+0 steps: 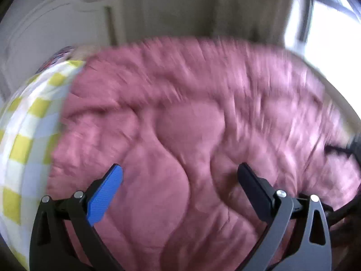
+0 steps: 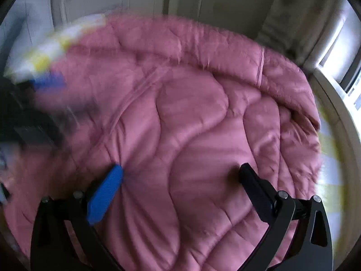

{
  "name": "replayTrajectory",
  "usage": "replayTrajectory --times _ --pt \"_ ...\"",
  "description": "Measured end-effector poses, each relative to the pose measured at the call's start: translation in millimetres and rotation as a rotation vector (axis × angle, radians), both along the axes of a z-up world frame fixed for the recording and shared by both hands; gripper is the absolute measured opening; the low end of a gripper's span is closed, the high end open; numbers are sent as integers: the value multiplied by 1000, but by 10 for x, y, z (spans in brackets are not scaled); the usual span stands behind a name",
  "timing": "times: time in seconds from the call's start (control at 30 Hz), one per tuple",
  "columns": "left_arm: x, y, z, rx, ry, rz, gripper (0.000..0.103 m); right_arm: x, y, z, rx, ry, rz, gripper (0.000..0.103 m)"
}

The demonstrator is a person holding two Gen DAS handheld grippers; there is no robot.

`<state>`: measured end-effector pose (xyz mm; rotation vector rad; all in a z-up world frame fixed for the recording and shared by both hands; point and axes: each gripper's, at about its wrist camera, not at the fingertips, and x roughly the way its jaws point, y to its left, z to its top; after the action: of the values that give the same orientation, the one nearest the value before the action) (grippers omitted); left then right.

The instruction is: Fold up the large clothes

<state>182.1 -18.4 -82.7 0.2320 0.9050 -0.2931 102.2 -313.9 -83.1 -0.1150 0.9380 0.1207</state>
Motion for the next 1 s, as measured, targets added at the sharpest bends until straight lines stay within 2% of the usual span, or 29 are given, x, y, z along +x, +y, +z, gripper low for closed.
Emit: replayTrajectory --times 0.03,0.13,0.23,0.3,0.37,0.4,0.43,0.47,0.53,0.57,0.63,0.67,0.77,0.83,0.87,0.93,0.97,1.0 --pt "-24 21 47 -19 -25 -3 101 7 -41 5 31 10 -9 99" --pt "32 101 26 -54 11 6 101 1 -177 24 53 27 -32 99" --pt "-8 272 71 -30 -22 65 101 58 -395 73 16 3 -95 98" --pt "-58 478 127 -40 -61 123 101 -81 -860 122 0 -33 -259 98" --pt "-127 731 181 -61 -91 188 101 -159 -1148 83 -1 -26 -358 99" --pt "-161 883 189 -72 -96 228 101 -218 -1358 10 54 -2 -404 99" --pt "-179 1027 183 -88 -88 268 101 -281 -1503 -57 163 19 -416 99" --pt "-153 1176 139 -114 -64 302 101 -327 -1540 -27 195 -11 -421 98" --pt "-130 1367 128 -177 -25 355 101 -372 -1564 -15 179 6 -455 99" --pt "-120 1475 120 -210 -13 394 101 -382 -1542 2 164 2 -457 99" --pt "-152 1549 135 -228 -24 436 101 -440 -1392 121 103 -41 -453 99" --pt "-204 1533 182 -227 -49 433 101 -477 -1253 208 97 -75 -408 99" --pt "-454 1323 347 -231 -125 329 101 -493 -714 389 72 -136 -251 99" --pt "-610 1041 419 -230 -157 208 101 -490 -350 367 31 -121 -125 99" --pt "-671 884 425 -206 -166 150 101 -449 -194 306 9 -96 -89 99" --pt "-750 541 351 -106 -172 48 101 -437 86 54 -58 -12 -31 98" --pt "-762 344 207 -19 -149 -10 101 -486 81 36 -12 -63 -43 98" --pt "-723 241 104 34 -110 -35 101 -460 54 12 2 -52 -51 99"
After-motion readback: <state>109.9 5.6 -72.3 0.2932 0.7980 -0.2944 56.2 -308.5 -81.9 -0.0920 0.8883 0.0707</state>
